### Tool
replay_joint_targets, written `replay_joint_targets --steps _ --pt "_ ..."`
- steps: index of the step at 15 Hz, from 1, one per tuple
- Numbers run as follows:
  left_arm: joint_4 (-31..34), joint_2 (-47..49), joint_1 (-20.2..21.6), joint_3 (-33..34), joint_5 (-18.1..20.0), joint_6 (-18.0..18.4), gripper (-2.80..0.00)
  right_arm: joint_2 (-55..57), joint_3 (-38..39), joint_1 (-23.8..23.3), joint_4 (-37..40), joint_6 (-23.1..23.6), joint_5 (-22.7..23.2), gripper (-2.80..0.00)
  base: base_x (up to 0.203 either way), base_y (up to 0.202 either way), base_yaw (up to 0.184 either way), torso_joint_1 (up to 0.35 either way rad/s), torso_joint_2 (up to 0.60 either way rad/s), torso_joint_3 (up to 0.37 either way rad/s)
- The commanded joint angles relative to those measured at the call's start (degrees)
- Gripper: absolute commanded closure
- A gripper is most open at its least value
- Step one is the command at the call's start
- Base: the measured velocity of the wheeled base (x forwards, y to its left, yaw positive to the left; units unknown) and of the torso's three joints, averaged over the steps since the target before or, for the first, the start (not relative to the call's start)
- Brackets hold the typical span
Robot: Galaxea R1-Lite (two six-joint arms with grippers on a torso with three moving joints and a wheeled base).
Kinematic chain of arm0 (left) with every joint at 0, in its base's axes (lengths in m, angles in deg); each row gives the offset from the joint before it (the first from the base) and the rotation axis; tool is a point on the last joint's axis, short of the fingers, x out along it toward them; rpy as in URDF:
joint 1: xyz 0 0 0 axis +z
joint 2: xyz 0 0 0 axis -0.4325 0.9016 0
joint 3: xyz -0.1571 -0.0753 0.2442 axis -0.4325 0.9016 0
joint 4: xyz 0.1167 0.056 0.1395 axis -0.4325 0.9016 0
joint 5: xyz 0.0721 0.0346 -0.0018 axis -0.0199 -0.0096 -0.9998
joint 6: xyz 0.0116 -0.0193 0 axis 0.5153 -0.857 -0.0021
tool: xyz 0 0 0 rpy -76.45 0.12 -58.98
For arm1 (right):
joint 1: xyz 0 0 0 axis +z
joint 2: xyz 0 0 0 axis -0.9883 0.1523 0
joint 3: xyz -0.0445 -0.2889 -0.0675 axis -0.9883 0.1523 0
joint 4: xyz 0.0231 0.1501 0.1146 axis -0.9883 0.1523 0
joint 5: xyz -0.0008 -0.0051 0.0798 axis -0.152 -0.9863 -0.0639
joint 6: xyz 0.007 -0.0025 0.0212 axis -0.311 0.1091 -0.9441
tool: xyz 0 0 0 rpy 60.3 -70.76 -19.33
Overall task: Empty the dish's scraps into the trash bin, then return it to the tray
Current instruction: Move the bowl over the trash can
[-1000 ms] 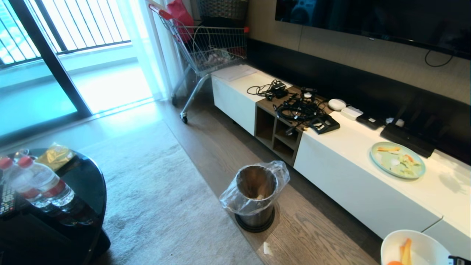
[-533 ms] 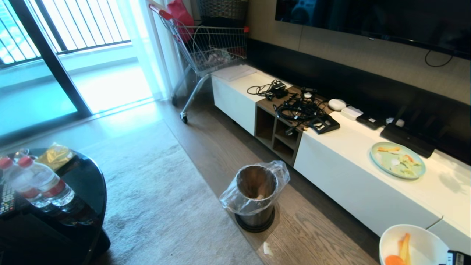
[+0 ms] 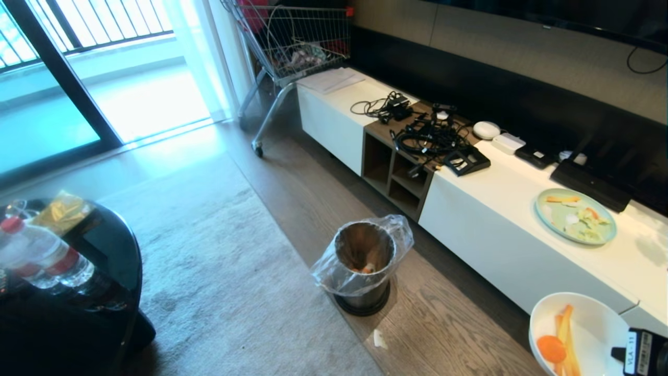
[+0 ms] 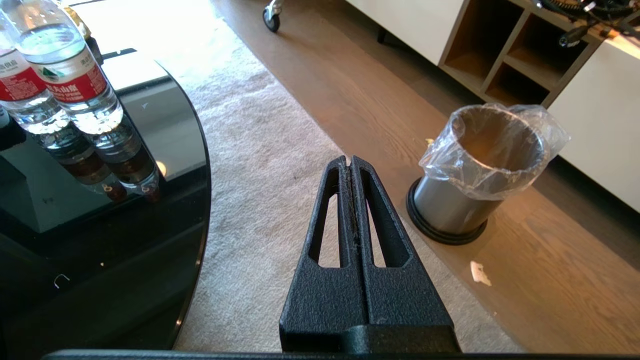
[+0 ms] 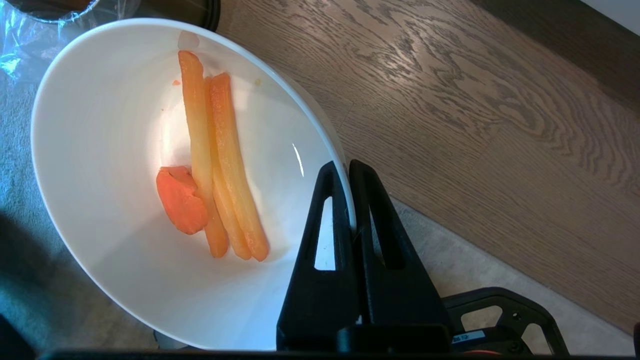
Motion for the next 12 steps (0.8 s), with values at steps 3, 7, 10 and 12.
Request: replay_joint_targets --steps 3,7,10,12 --pt "-0.05 -0.02 0.0 0.0 -0.04 -0.09 0.0 4.57 -3.63 -0.19 -2.94 0.54 -0.14 0.0 0.0 0.0 0.0 -0.001 0.0 -0.198" --pt "-0.05 -0.02 0.0 0.0 -0.04 -0.03 0.0 8.21 -7.56 -0.2 -6.14 3.8 -0.09 0.0 0.0 0.0 0.0 0.0 0.0 -0.197" --pt "-0.05 -0.02 0.0 0.0 -0.04 -0.03 0.0 11.74 -12.09 -0.2 -6.38 3.78 0.03 0.0 0.0 0.0 0.0 0.003 0.0 -0.195" --pt "-0.05 -0.02 0.0 0.0 -0.04 -0.03 0.0 13.84 -14.8 -0.2 -6.39 3.77 0.09 0.0 0.0 0.0 0.0 0.003 0.0 -0.201"
